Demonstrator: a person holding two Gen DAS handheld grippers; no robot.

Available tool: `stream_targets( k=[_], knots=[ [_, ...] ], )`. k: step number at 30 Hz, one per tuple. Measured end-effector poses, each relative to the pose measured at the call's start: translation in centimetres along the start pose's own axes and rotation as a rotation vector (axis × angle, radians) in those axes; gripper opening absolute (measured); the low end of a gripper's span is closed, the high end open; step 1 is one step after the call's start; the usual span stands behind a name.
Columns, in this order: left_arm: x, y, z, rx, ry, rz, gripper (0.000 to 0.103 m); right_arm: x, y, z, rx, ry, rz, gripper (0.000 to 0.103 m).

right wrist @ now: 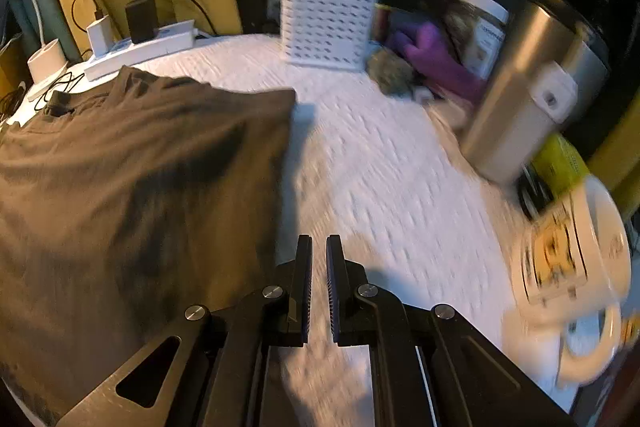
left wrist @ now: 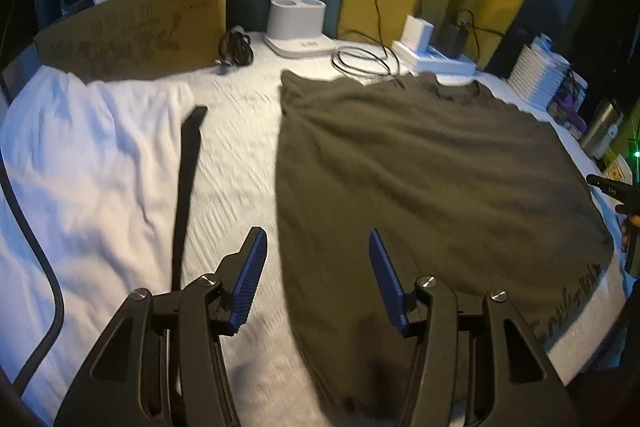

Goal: Fold small clothes

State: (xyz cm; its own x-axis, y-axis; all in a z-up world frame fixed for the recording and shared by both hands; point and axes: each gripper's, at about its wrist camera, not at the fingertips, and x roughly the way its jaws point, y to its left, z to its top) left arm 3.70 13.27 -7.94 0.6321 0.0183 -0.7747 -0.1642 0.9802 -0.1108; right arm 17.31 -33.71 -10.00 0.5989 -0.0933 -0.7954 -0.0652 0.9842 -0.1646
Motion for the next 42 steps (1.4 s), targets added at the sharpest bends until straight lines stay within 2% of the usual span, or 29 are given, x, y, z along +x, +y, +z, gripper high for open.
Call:
stream_targets(
  k=[5,8,12,13,14,15,16,17,20,23,29,38,42],
  knots=[
    [-0.8,-1.1,-1.8,0.031,0.019,-0.01,0.053,-0.5,-1.9,-2.4,0.064,0.039,-0.04,0.008],
    [-0.8,-1.2,-2.7,0.034,0.034,-0.016,0.054,-0.8,-2.1,-3.1,0.077,0.018,-0.028,0.008],
    [-1.0,-1.6,-3.7,0.034,0.045,-0.018,0.054,-1.0,-2.9,-3.2,0.161,0.009,0.03,0.011],
    [-1.1,-1.6,-3.9,0.035,0.043,-0.02,0.054,-1.0,-2.8,-3.2,0.168,0.007,0.037,0.02],
    [-1.3,-1.8,-4.0,0.037,0.04,-0.025,0.054,-1.0,-2.7,-3.3,0.171,0.004,0.061,0.044],
    [-1.5,-1.8,-4.2,0.038,0.039,-0.027,0.054,-1.0,-2.4,-3.2,0.172,0.002,0.098,0.062],
    [-1.6,-1.9,-4.3,0.041,0.039,-0.029,0.054,-1.0,-1.9,-3.3,0.173,0.002,0.166,0.095],
    [-1.7,-2.0,-4.5,0.044,0.037,-0.03,0.054,-0.8,-1.3,-3.2,0.165,0.014,0.197,0.103],
    [-2.3,-2.2,-4.9,0.052,0.03,-0.032,0.054,-0.5,0.4,-3.3,0.115,0.021,0.134,0.103],
    [-3.0,-2.1,-5.3,0.058,0.021,-0.03,0.054,-0.9,-0.1,-3.2,0.171,0.007,0.142,0.103],
    [-3.2,-1.5,-6.2,0.051,0.025,-0.033,0.054,-4.0,-1.0,-4.0,0.174,-0.05,0.094,0.103],
    [-3.1,-2.3,-7.5,0.065,0.037,-0.087,0.054,-8.2,-0.8,-8.9,0.2,-0.076,0.124,0.103],
    [-2.6,-1.9,-8.5,0.07,0.06,-0.075,0.054,-9.4,0.1,-11.3,0.203,-0.079,0.135,0.103]
  ],
)
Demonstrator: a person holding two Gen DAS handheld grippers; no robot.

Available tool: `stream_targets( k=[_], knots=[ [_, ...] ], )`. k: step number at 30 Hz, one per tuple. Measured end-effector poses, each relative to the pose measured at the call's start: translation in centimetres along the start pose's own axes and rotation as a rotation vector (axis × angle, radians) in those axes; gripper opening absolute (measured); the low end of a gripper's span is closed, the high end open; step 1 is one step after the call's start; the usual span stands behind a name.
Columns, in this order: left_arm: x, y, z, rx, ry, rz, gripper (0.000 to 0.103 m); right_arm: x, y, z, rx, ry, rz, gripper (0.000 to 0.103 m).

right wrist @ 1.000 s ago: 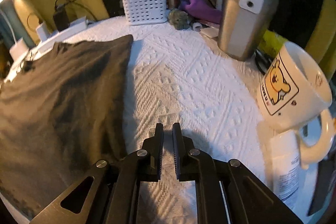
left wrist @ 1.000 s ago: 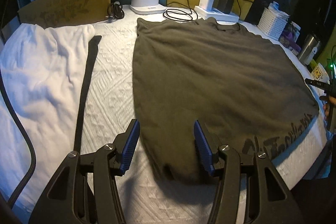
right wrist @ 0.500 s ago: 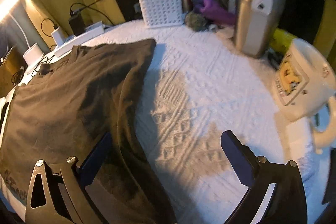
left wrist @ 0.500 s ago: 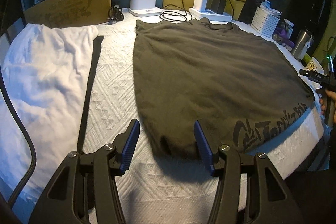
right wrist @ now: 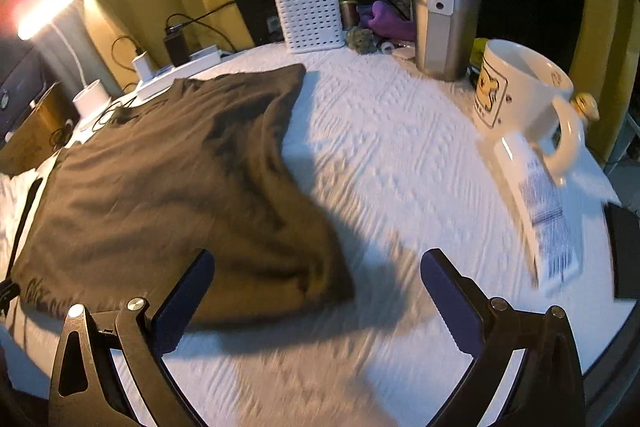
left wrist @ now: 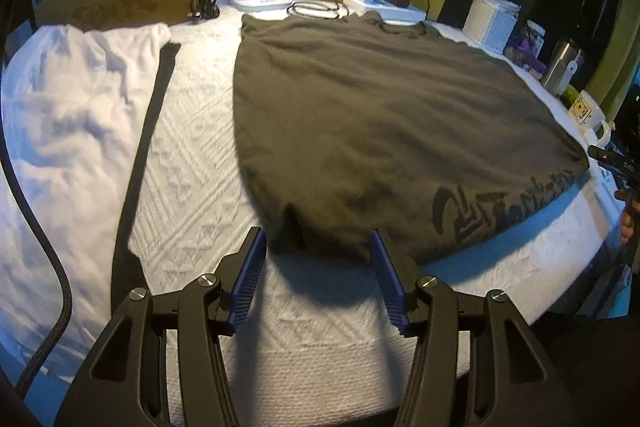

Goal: Fold small clothes

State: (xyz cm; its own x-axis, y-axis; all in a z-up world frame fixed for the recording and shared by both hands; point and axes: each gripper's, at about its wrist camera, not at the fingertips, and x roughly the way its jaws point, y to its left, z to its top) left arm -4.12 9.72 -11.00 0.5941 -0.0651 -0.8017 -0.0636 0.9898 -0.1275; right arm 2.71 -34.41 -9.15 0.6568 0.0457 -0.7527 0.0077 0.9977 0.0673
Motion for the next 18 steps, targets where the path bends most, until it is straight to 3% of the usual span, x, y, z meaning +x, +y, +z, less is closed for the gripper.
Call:
stream_targets(
  k=[3,5,9,18],
  knots=[
    [-0.3,0.2,-0.5,0.027,-0.021,0.02,0.054,-0.2,0.5,-1.5,-0.009,0.011,-0.011,0.103],
    [-0.4,0.6,-0.7,0.034,-0.023,0.083,0.054,-0.1,0.9,-2.2,-0.015,0.021,-0.019,0.102],
    [-1.2,2.1,-0.9,0.002,-0.028,0.12,0.054,-0.5,1.4,-3.2,-0.007,0.021,-0.005,0.102],
    [-2.6,3.1,0.2,-0.052,-0.093,0.094,0.054,-0.2,3.8,-3.8,-0.002,0.039,0.106,0.102]
  ],
)
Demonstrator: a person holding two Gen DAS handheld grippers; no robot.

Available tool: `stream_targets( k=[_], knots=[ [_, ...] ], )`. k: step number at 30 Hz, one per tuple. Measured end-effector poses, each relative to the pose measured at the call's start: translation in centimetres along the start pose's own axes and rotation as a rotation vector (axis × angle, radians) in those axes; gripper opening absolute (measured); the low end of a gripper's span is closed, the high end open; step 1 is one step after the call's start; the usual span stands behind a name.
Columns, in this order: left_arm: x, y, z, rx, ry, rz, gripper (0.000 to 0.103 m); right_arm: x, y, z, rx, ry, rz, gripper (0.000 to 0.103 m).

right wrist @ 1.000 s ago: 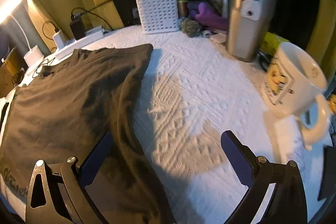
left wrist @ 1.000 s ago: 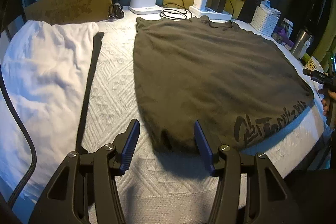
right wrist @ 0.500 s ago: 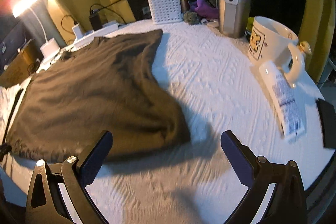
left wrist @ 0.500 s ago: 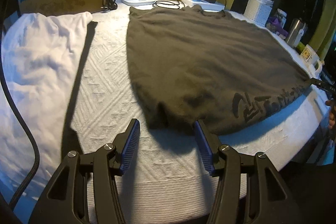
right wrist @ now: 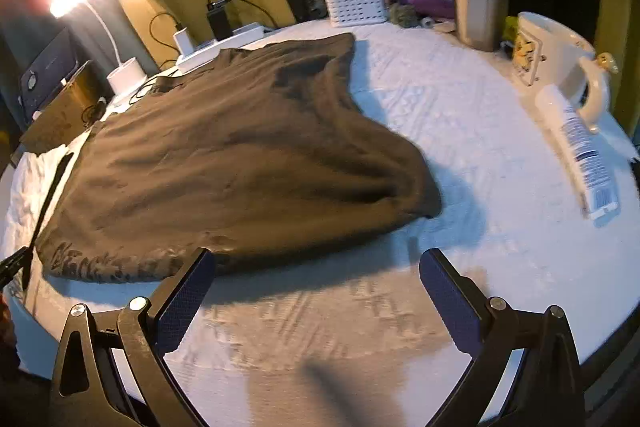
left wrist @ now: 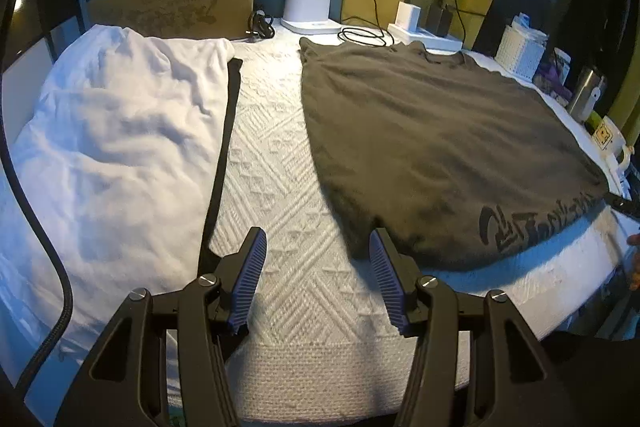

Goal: Fold small clothes

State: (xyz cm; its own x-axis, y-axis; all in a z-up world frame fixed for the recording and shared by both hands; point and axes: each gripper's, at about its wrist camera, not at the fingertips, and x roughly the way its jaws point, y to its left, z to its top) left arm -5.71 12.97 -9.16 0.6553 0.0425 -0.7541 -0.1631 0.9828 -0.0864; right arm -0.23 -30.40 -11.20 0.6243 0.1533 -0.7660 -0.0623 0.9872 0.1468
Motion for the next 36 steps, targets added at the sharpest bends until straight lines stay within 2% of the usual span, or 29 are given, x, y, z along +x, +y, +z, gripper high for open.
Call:
stream_targets(
  k=[3,12,23,30,34,36],
  knots=[
    [0.1,-0.2,0.4,0.002,-0.005,-0.006,0.054,1.0,0.3,0.1,0.02,0.016,0.03,0.102],
    [1.4,-1.0,2.1,0.007,0.013,-0.009,0.054,2.3,-0.4,2.1,0.084,-0.01,0.054,0.102],
    [3.0,-2.7,4.3,0.034,0.043,0.011,0.054,4.7,0.0,5.0,0.098,-0.048,0.087,0.102],
    [3.6,-3.5,5.4,0.046,0.043,0.014,0.054,4.0,-1.6,5.1,0.184,-0.031,0.079,0.102],
    [4.1,-4.2,6.1,0.056,0.048,-0.001,0.054,4.5,-1.6,5.7,0.203,-0.053,0.093,0.102],
    [4.0,-4.4,6.4,0.068,0.038,-0.007,0.054,5.2,-0.9,6.3,0.192,-0.057,0.102,0.098]
  ],
)
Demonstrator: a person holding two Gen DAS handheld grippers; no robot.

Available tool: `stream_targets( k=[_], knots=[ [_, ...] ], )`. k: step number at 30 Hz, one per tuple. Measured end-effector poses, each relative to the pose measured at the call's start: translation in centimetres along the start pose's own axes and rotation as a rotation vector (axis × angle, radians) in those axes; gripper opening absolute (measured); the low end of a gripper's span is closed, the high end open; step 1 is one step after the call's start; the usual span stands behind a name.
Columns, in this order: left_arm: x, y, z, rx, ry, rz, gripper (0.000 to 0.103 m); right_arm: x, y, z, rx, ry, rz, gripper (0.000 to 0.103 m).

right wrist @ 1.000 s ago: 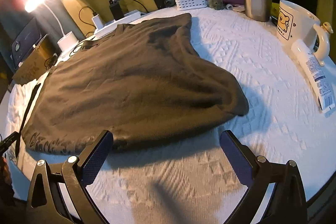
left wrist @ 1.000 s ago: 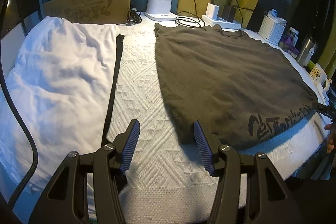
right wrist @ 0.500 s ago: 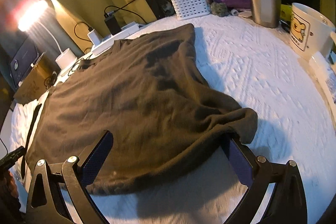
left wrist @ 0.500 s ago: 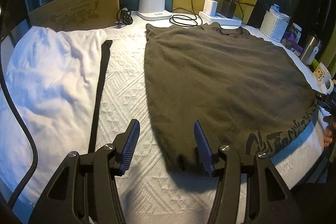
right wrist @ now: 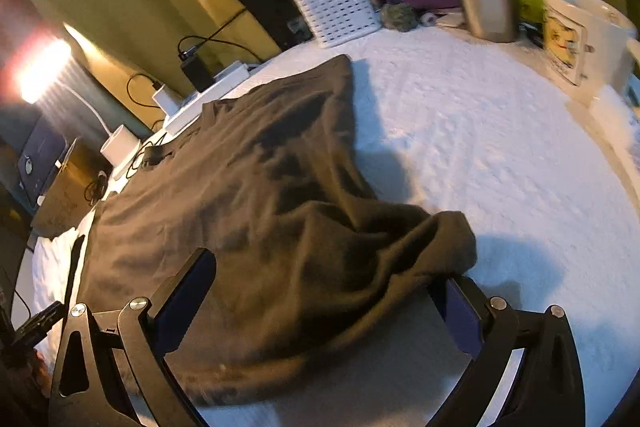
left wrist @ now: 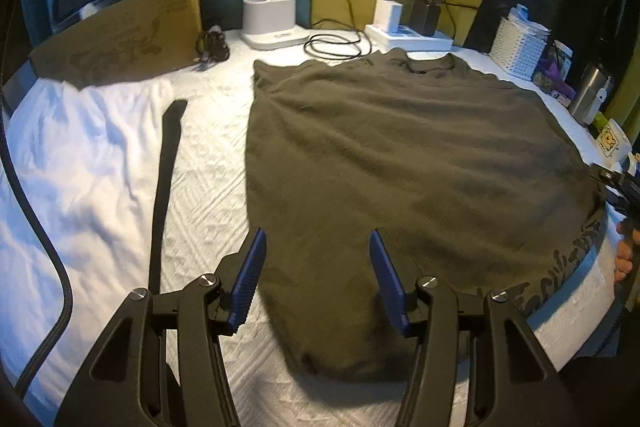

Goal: Fold small clothes

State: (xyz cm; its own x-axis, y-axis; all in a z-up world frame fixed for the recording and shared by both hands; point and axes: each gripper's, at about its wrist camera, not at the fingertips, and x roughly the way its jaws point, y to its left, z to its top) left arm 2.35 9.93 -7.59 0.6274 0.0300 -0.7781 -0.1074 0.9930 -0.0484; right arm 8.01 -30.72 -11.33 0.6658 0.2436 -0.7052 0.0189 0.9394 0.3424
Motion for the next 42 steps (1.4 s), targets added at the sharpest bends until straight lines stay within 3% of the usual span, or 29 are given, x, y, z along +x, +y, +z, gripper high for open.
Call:
stream_targets(
  k=[3,5,6,14,27,42],
  knots=[
    [0.0,0.3,0.5,-0.011,-0.005,0.011,0.054,1.2,1.0,0.6,-0.005,-0.001,0.025,0.08],
    [0.1,0.6,0.8,-0.028,-0.001,0.021,0.054,2.1,1.5,1.0,-0.008,0.002,0.037,0.055],
    [0.2,0.7,0.9,-0.034,0.002,0.026,0.054,2.4,1.5,1.2,-0.004,-0.001,0.039,0.049],
    [0.8,-0.2,1.7,-0.051,0.011,0.031,0.054,3.7,1.4,2.1,-0.015,-0.004,0.097,0.031],
    [2.8,-1.2,3.0,-0.103,0.022,-0.003,0.054,2.3,0.2,2.0,-0.02,-0.027,0.106,0.026],
    [3.9,-0.3,3.0,-0.125,0.022,-0.089,0.054,0.5,0.4,3.2,-0.057,-0.073,0.017,0.024]
  ],
)
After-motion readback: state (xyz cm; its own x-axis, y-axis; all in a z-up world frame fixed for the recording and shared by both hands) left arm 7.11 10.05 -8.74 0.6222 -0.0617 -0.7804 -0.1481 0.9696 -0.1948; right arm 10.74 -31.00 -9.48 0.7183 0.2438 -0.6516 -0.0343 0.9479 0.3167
